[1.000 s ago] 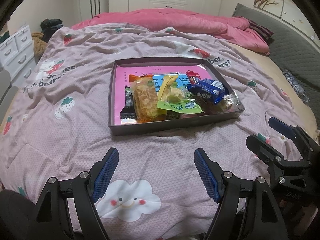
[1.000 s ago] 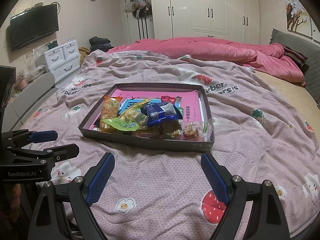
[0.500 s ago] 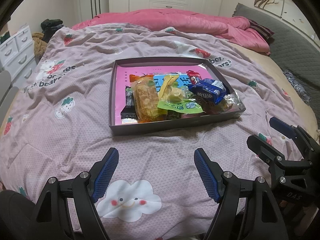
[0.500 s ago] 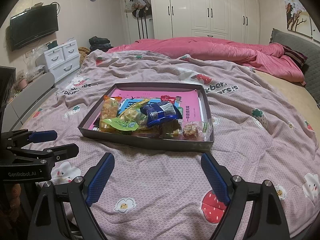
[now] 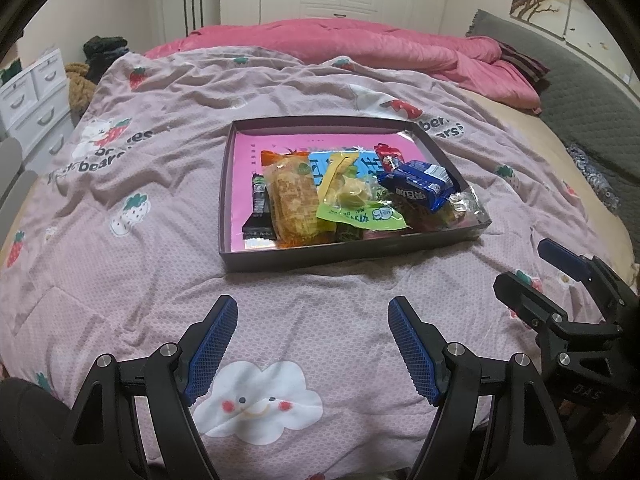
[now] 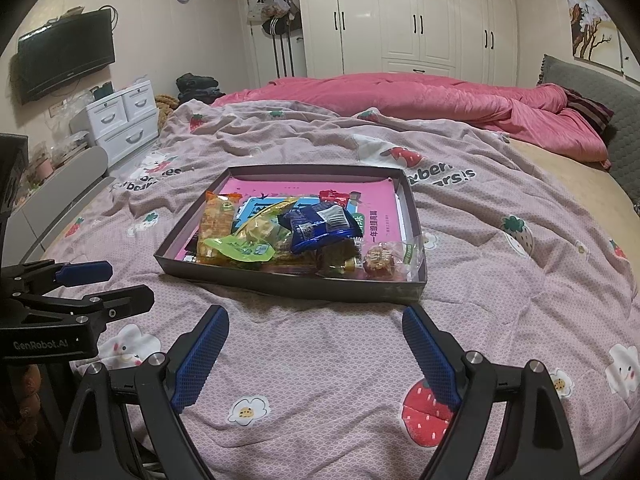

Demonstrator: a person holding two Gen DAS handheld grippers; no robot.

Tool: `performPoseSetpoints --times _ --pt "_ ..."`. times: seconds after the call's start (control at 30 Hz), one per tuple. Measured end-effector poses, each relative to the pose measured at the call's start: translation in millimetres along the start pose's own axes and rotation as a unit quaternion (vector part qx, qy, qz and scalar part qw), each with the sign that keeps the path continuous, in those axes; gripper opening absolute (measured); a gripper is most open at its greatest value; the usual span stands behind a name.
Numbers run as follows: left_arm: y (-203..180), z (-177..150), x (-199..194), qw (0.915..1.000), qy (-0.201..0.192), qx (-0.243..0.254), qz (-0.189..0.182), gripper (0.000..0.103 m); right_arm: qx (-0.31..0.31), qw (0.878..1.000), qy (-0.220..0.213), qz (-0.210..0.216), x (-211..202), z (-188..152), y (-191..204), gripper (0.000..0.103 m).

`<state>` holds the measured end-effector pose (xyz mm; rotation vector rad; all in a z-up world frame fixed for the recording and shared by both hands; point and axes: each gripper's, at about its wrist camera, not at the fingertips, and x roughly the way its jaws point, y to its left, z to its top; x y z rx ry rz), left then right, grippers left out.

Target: Organize snacks

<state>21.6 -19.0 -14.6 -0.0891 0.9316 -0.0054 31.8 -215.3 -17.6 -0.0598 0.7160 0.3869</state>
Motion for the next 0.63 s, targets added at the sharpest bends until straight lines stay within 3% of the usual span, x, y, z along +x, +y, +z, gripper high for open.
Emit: performPoseSetpoints --times 0.47,0.63 --pt "4 2 3 0.9998 -0.008 -0.003 0.017 0.079 0.008 1.000 0.004 -0.001 7 0 -8 0.089" --pt "14 9 4 0.9981 -0.041 -0.005 0.045 0.079 0.017 1.000 0.000 -0.001 13 5 -16 0.090"
